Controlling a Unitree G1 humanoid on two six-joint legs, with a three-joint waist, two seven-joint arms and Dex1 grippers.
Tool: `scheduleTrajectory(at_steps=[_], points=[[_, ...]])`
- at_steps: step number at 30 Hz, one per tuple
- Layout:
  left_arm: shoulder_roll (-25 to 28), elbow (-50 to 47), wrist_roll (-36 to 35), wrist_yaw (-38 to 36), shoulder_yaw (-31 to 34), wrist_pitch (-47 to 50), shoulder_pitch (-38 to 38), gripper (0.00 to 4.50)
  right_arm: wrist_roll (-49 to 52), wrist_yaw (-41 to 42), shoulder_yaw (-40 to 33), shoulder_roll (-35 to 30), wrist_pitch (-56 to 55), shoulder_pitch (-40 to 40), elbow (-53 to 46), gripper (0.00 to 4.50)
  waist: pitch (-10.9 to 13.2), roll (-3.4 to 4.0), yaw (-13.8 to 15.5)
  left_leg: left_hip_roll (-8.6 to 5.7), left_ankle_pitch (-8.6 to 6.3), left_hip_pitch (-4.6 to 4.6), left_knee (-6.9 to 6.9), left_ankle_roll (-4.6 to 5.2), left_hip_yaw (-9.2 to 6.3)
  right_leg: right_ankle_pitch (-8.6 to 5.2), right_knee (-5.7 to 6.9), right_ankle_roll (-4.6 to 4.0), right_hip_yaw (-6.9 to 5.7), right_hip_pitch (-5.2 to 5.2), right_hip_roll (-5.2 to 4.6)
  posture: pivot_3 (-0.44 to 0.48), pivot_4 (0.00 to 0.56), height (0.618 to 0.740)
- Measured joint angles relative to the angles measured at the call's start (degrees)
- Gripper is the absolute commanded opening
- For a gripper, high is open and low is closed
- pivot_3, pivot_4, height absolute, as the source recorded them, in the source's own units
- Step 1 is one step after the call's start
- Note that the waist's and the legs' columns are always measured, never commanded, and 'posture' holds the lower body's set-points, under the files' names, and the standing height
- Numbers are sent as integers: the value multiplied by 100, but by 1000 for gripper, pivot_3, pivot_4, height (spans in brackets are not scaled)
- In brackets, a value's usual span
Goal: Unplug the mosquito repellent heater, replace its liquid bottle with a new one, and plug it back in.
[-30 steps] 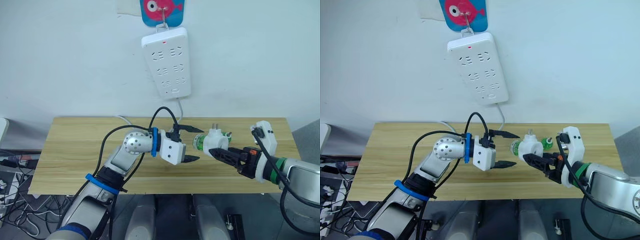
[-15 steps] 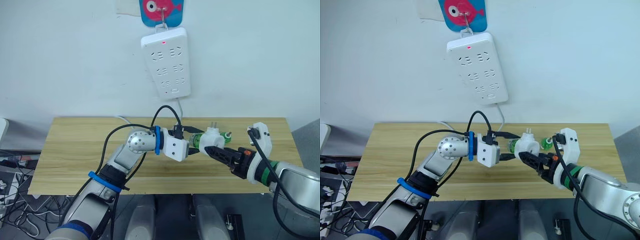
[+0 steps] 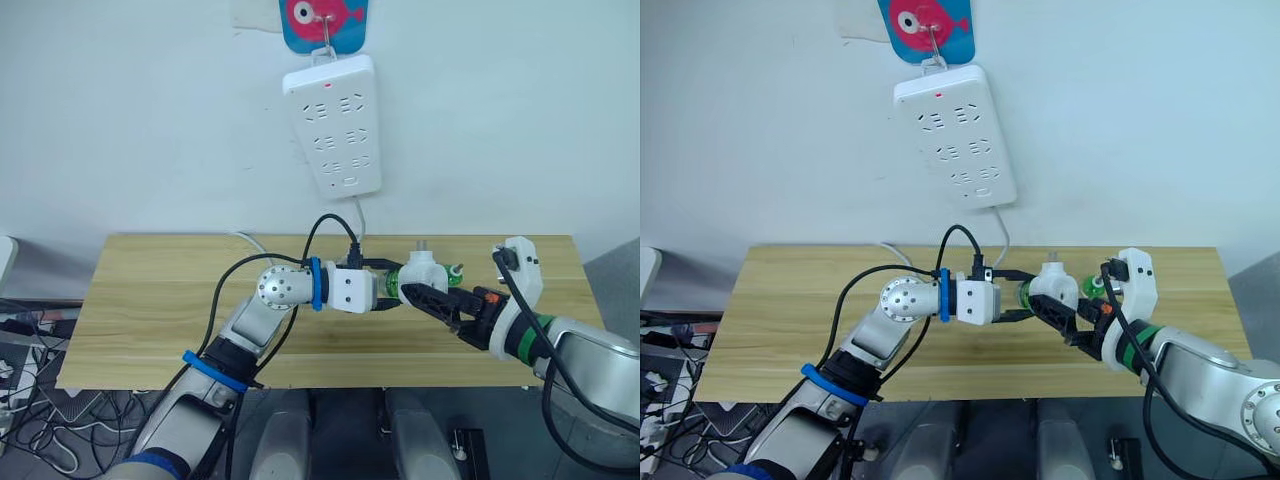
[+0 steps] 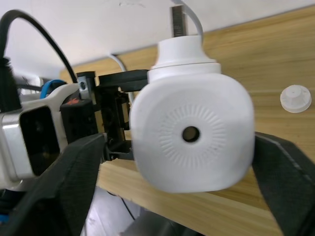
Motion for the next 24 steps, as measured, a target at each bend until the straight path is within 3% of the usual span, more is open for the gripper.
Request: scheduleTrajectory(at_steps=[2, 6, 13, 24], points=[[-52, 40, -73, 76, 42, 74, 12, 2220, 0, -106, -199, -291, 30, 15, -210, 4486, -4, -5, -2, 2, 0, 0, 1, 0, -1, 0, 0, 0, -2, 1, -6, 64, 316, 740], [-319, 23, -568, 121, 274, 599, 166, 2220, -56, -615, -290, -206, -161, 107, -748, 4486, -10, -10, -18, 4, 5, -1, 0, -10, -5, 0, 0, 0, -5, 1, -15, 57, 314, 740], [-666, -597, -1588, 85, 447, 1965, 603, 2220, -1393, -1619, 244, 997, -418, -275, -1163, 4486, -21, -21, -99, 1, 17, 0, 7, -29, -4, 0, 3, 1, 0, 1, 5, 35, 312, 740], [-815, -1449, -2548, 220, 679, 3436, 906, 2220, -3736, -1595, 1213, 1923, -371, -5, -1235, 4486, -28, -18, -159, 5, 19, 2, 4, -31, -3, 0, 7, 1, -1, -1, 15, 25, 312, 740]])
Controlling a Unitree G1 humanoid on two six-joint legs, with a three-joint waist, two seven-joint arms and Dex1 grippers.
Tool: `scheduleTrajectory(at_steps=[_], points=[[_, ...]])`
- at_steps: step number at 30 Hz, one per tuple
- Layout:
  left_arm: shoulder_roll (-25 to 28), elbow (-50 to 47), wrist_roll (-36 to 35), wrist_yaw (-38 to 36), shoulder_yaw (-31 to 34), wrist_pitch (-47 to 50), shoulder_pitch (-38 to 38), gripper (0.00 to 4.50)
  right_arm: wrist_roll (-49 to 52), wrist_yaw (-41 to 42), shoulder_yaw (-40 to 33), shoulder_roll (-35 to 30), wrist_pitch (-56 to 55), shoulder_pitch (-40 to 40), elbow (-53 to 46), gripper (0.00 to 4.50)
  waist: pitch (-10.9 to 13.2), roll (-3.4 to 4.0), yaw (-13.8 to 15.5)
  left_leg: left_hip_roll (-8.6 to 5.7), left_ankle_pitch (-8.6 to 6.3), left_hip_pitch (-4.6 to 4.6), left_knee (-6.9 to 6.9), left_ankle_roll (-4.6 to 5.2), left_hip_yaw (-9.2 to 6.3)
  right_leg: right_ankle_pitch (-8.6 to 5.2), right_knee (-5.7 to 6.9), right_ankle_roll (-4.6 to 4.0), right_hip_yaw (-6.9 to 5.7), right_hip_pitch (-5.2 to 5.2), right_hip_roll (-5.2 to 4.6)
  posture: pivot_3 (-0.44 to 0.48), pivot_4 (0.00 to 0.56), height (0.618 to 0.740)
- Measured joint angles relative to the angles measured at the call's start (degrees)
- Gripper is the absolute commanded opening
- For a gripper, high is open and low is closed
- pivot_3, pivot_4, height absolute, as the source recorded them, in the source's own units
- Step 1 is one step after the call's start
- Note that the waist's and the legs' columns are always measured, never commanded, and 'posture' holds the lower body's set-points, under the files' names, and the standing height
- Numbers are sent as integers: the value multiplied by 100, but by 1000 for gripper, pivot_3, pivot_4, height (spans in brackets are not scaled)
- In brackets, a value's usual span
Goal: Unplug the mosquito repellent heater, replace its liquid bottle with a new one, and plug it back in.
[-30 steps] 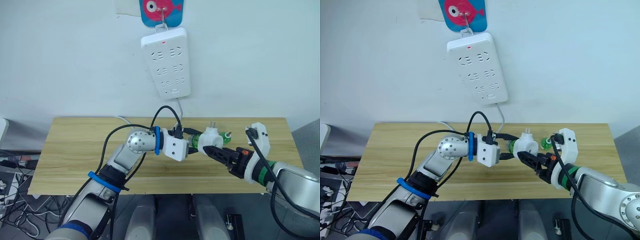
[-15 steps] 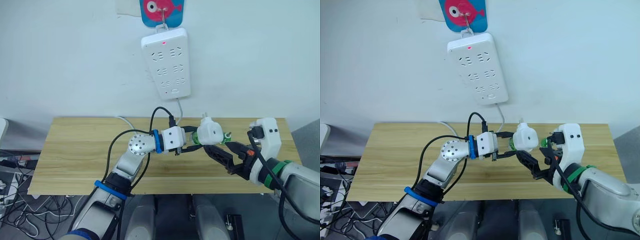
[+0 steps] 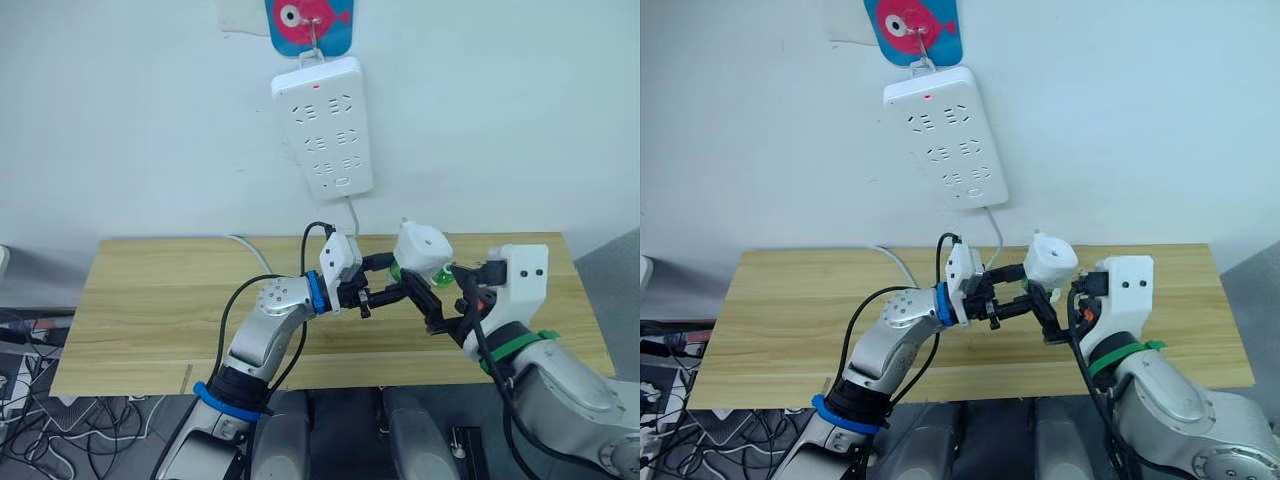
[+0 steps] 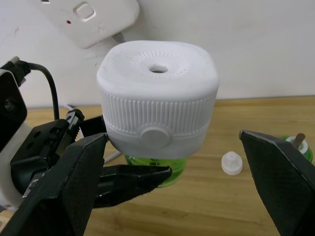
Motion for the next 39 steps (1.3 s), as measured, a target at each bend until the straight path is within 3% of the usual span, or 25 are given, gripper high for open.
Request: scheduleTrajectory(at_steps=[13, 16, 19, 25, 32, 39], points=[[81, -187, -38, -23, -25, 54, 99, 2220, -1007, 288, 121, 620, 40, 61, 0, 4486, -2, 1, -16, 0, -1, 2, 0, 2, 7, 0, 1, -1, 6, 0, 0, 27, 312, 740], [100, -190, -38, -29, -28, 46, 101, 2220, -1061, 388, 118, 776, 97, 91, 0, 3871, -3, 2, -14, 0, -3, 3, 0, 5, 7, 0, 3, -1, 6, 0, 0, 39, 305, 740], [112, -194, -35, -25, -45, 45, 116, 2220, -1080, 480, 122, 880, 141, 93, 0, 2945, -4, 2, -15, 0, -4, 2, 0, 6, 7, 0, 3, -1, 6, 0, 0, 39, 305, 740], [162, -269, -35, -22, -44, 34, 179, 2220, -1112, 513, 119, 996, 273, 43, 1, 2930, -28, 4, -14, 0, -4, 2, 0, 6, 7, 1, 3, -1, 5, 0, 0, 47, 294, 740], [664, -425, -348, -462, 66, 181, 213, 4410, -1091, 553, -249, 783, 283, 78, 20, 2929, -91, 9, -11, 0, -4, 3, -4, 7, 7, 0, 4, -1, 5, -1, 0, 70, 282, 740], [1224, -587, -1020, -735, 994, 372, 104, 4500, -1096, 879, -644, 725, 447, -178, 25, 2929, -140, 7, 12, 1, -4, 5, -3, 8, 6, 1, 6, -2, 4, -1, 2, 102, 259, 740]])
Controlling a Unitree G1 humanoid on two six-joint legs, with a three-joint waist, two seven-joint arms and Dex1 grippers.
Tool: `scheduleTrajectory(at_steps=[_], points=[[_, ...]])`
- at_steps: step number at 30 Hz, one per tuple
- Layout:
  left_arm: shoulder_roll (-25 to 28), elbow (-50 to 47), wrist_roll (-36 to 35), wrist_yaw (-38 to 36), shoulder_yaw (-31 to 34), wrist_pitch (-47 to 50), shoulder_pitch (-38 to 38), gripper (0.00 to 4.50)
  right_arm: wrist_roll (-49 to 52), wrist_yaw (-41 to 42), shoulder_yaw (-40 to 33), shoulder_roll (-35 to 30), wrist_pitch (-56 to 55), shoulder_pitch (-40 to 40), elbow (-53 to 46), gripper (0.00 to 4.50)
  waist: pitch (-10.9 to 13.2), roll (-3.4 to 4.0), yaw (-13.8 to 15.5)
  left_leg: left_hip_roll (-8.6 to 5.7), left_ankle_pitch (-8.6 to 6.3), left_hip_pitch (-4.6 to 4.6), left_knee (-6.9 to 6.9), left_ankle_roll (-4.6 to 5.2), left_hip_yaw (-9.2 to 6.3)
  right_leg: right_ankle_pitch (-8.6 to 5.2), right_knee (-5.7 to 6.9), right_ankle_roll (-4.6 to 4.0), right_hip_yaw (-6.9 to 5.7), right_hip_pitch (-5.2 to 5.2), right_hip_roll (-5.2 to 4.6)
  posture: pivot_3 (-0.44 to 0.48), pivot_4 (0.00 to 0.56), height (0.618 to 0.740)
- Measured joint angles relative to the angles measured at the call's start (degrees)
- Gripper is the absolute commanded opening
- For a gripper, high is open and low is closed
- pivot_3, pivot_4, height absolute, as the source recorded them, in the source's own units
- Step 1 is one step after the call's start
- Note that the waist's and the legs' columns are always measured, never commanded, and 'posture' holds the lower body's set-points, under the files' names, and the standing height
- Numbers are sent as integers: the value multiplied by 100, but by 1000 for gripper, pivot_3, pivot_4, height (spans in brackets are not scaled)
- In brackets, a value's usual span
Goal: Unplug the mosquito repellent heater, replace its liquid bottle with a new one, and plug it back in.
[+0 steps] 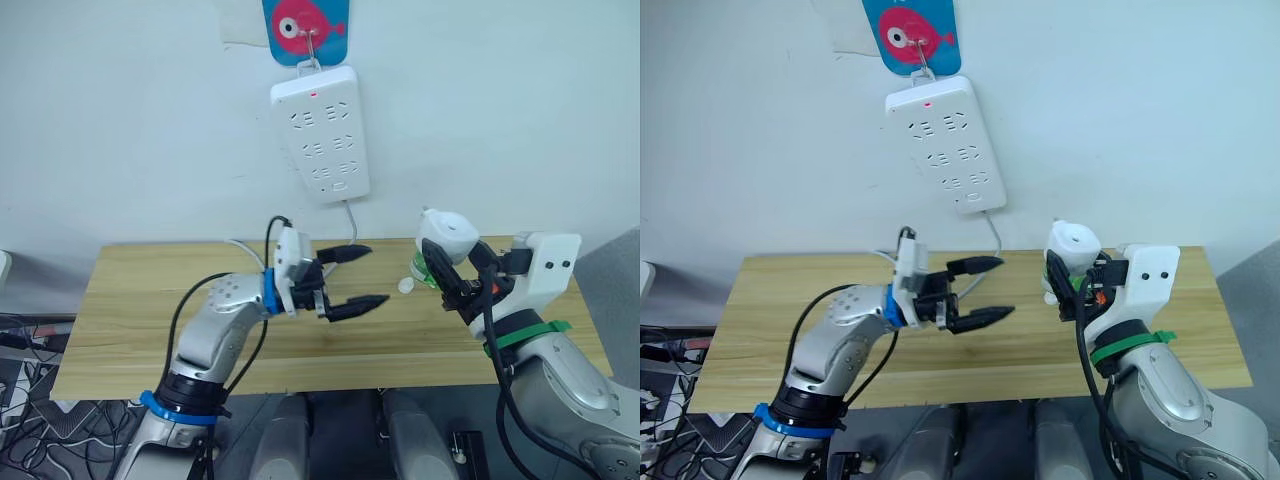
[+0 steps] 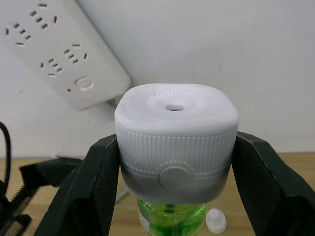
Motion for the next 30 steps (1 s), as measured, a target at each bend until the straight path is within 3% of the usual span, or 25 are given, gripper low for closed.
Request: scheduleTrajectory(at_steps=[11, 22, 30], points=[[366, 94, -410, 727, 986, 529, -645, 4500, 123, 317, 0, -191, 170, -391, 1, 2929, -100, -14, 39, -2, 3, -1, -3, -5, 0, 0, -2, -1, -2, -1, -1, 139, 238, 740], [325, 1695, 95, 585, 1035, -368, -1477, 4500, 147, 444, 8, -104, 327, -617, 2, 2929, -181, -44, 151, -4, 1, 0, -1, -2, 1, 2, -1, -4, -5, 0, -1, 123, 223, 740], [285, 2330, 214, 257, 1025, -720, -1878, 4500, 322, 327, 8, -145, 417, -819, 2, 2929, -191, -51, 148, -2, 2, 0, 1, -2, 5, 5, 4, -9, -4, -3, 0, 98, 214, 740]])
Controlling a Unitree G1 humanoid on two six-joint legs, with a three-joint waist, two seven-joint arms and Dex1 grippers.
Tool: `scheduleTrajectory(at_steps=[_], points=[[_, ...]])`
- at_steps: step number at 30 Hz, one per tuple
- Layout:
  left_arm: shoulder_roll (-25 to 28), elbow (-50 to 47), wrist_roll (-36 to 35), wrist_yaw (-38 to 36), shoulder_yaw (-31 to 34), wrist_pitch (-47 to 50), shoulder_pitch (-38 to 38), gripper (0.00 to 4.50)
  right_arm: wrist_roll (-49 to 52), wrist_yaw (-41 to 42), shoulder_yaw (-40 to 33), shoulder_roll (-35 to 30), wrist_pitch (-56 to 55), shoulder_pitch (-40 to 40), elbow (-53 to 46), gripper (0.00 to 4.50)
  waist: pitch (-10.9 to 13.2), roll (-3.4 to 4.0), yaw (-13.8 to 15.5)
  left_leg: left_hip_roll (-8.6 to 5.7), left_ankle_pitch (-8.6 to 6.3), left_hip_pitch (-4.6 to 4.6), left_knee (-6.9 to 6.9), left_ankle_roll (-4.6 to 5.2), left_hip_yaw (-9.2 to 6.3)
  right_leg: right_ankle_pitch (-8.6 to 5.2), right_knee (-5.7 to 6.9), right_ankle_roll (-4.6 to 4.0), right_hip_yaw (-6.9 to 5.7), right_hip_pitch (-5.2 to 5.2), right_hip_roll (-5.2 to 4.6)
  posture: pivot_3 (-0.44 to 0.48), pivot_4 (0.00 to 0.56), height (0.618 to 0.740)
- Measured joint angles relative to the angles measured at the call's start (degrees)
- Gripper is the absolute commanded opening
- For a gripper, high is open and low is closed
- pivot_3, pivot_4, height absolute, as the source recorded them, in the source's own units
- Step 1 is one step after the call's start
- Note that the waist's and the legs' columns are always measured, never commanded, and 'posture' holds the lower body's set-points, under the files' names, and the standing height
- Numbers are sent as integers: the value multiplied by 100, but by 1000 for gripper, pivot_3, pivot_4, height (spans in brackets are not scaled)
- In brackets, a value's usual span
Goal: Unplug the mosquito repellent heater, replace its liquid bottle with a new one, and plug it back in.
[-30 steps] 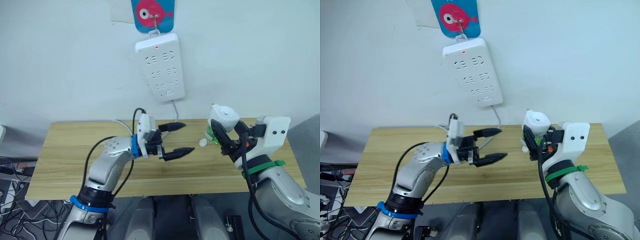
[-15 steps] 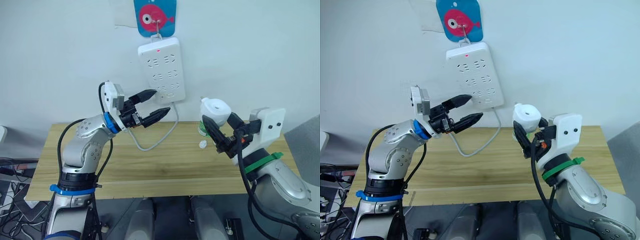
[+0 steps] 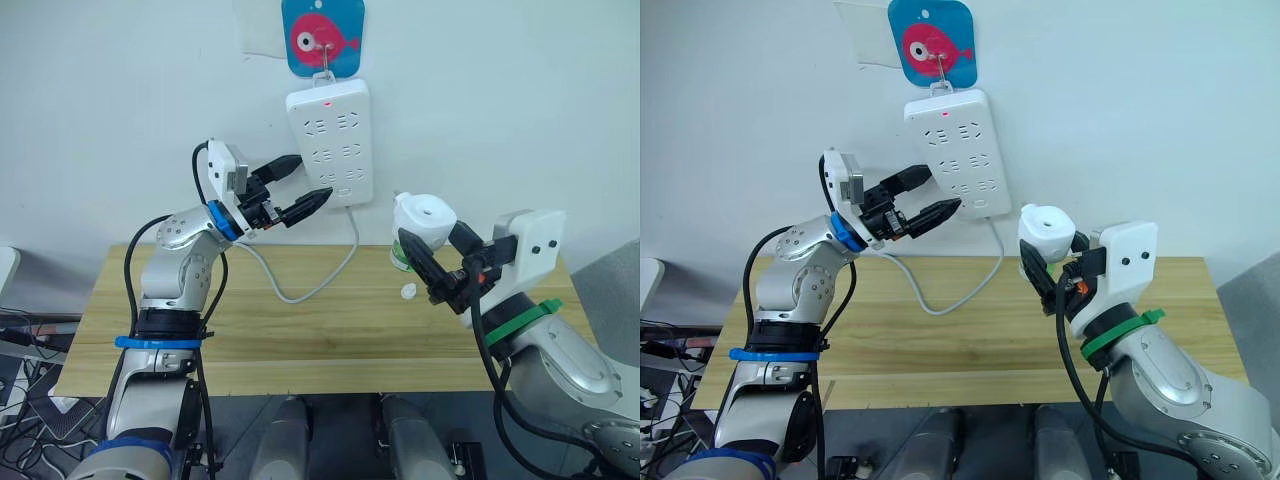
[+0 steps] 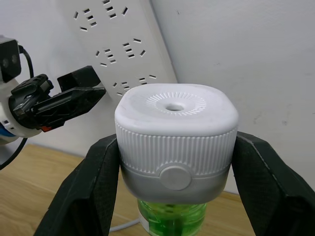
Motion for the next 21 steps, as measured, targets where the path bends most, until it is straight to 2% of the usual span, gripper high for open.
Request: scheduleTrajectory(at_steps=[6, 9, 17, 18, 21], points=[[-161, 734, 74, -609, -132, -123, -601, 4500, 5, -50, 0, 160, 153, -303, 70, 2929, -9, -1, -10, -4, -2, -3, 6, 3, 3, 0, 0, 0, 0, 0, 1, 71, 237, 740], [-252, 892, 75, -835, -184, -127, -692, 3941, 10, -29, -10, 162, 203, -312, 86, 2929, -9, -1, -34, -3, -9, -3, 5, 16, 5, 0, -2, 0, 2, 0, 1, 52, 229, 740], [-220, 886, 63, -883, -90, -53, -620, 1533, 56, -53, -139, 160, 274, -191, 80, 2929, -9, -1, -136, 0, -11, -2, 6, 19, 1, 0, 12, 0, 2, -3, 2, 61, 258, 740], [-228, 883, 62, -860, -50, -63, -622, 1333, 59, -53, -139, 165, 288, -218, 80, 2929, -9, -1, -138, 0, -11, -2, 7, 19, 1, 0, 14, 0, 1, -4, 2, 61, 258, 740], [-274, 909, 100, -769, -45, -65, -622, 1325, 112, -30, -138, 213, 359, -587, 124, 2929, -9, -1, -141, -1, -11, -1, 12, 20, 2, -2, 30, 0, 4, -9, 2, 53, 264, 740]])
